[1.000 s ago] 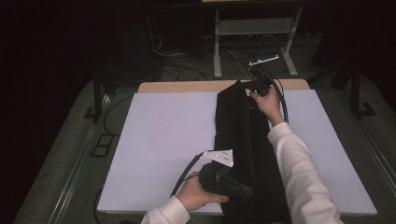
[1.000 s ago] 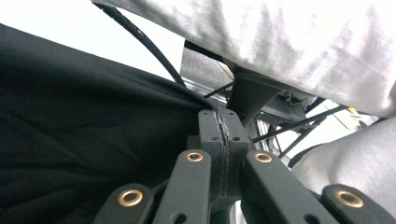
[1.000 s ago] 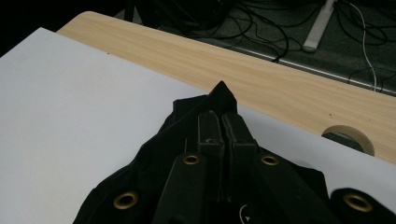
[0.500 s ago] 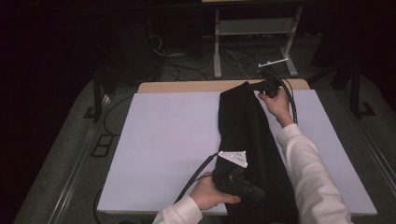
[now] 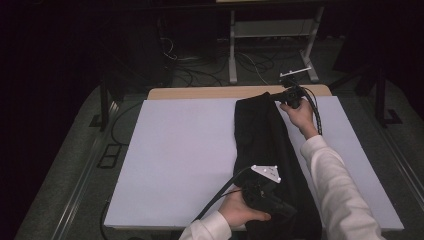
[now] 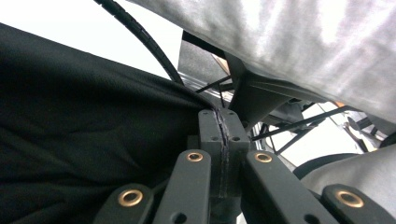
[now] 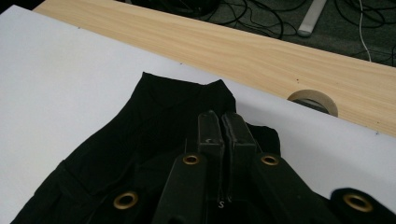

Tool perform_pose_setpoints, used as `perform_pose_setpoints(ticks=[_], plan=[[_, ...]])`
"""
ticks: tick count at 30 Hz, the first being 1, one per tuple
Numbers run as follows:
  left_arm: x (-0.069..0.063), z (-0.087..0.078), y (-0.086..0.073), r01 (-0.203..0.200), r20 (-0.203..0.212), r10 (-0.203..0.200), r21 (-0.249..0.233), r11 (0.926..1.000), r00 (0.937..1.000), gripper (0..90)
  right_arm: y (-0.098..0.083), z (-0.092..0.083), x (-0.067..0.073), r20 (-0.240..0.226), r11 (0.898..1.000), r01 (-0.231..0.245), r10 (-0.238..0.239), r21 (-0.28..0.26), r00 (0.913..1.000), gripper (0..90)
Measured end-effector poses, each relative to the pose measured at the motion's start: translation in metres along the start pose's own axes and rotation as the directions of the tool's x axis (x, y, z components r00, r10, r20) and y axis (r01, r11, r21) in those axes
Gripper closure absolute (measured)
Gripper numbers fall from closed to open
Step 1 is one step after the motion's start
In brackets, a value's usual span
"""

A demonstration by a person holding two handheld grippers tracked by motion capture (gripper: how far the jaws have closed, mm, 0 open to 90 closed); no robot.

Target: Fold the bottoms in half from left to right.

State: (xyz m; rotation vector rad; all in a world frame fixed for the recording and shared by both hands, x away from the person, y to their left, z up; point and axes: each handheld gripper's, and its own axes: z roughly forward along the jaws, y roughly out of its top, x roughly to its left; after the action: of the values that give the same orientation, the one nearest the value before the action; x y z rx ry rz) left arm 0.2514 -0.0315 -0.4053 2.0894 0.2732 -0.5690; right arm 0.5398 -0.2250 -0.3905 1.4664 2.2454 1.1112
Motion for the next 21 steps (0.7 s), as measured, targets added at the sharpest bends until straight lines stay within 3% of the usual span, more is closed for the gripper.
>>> perform_pose_setpoints(ticks=[5, 21], plan=[[0.003, 0.009, 0.001, 0.01, 0.0, -0.01, -0.002, 0.9999, 0.9999, 88.4, -0.002, 0.002, -0.002, -0.002, 1.0, 0.006, -0.006, 0.011, 1.0, 85.7], [0.01, 0.049, 0.012, 0.022, -0.031, -0.02, 0.059, 0.998, 0.9993, 88.4, -0.015, 0.0, -0.014, -0.015, 1.0, -0.004, 0.003, -0.004, 0.9999, 85.7]])
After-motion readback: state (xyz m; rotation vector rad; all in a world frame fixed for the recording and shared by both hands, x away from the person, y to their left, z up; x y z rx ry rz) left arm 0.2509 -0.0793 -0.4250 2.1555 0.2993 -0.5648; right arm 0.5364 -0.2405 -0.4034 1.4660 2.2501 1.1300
